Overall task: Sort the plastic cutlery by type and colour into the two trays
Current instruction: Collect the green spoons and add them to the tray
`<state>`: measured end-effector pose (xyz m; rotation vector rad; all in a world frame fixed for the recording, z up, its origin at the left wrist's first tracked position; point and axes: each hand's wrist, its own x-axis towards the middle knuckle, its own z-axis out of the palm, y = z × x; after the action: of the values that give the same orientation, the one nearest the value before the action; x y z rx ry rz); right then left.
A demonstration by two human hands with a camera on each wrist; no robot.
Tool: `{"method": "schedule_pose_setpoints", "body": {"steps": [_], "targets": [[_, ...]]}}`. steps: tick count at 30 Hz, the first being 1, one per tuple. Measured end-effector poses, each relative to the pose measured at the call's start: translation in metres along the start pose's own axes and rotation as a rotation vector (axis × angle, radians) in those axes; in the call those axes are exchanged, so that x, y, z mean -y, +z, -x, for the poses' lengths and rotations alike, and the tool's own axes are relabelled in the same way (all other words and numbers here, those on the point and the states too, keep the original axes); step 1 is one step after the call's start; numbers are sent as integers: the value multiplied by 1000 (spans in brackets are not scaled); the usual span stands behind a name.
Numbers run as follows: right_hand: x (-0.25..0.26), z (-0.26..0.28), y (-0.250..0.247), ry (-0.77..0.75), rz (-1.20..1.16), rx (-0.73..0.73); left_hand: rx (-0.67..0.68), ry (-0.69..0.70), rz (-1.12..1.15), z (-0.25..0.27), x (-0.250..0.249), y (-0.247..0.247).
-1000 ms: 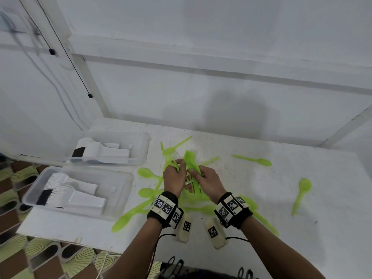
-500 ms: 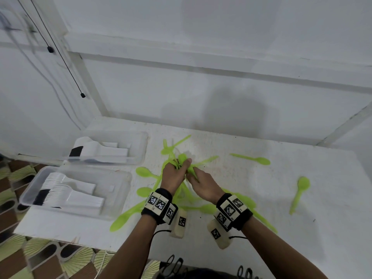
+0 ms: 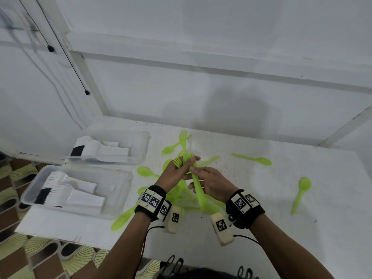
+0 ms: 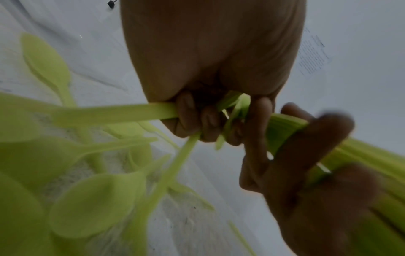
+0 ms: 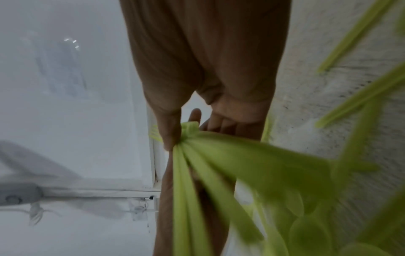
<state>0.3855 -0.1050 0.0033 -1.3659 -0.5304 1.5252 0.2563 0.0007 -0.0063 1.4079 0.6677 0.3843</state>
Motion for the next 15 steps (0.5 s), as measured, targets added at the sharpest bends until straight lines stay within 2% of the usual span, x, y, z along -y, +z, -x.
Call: {"method": "schedule_pose_setpoints", "body": {"steps": [3,6,9,12,15], "targets": [[0,4,-4,6,-36,80,56,19,-20,2,1,-3],[-4,1,-8,-37,-91,62,33,-5,-59,-1,8,-4],[-11,-6,-15,-49,-123,-53,-15,-155,1,0,12,-2],[-7,-14,-22,-69,-165,-211,-59,-185,-84,0,16,-3],[5,-20,-23,-158,-120,-266,42,-182,-288,-1,19,-3]]}}
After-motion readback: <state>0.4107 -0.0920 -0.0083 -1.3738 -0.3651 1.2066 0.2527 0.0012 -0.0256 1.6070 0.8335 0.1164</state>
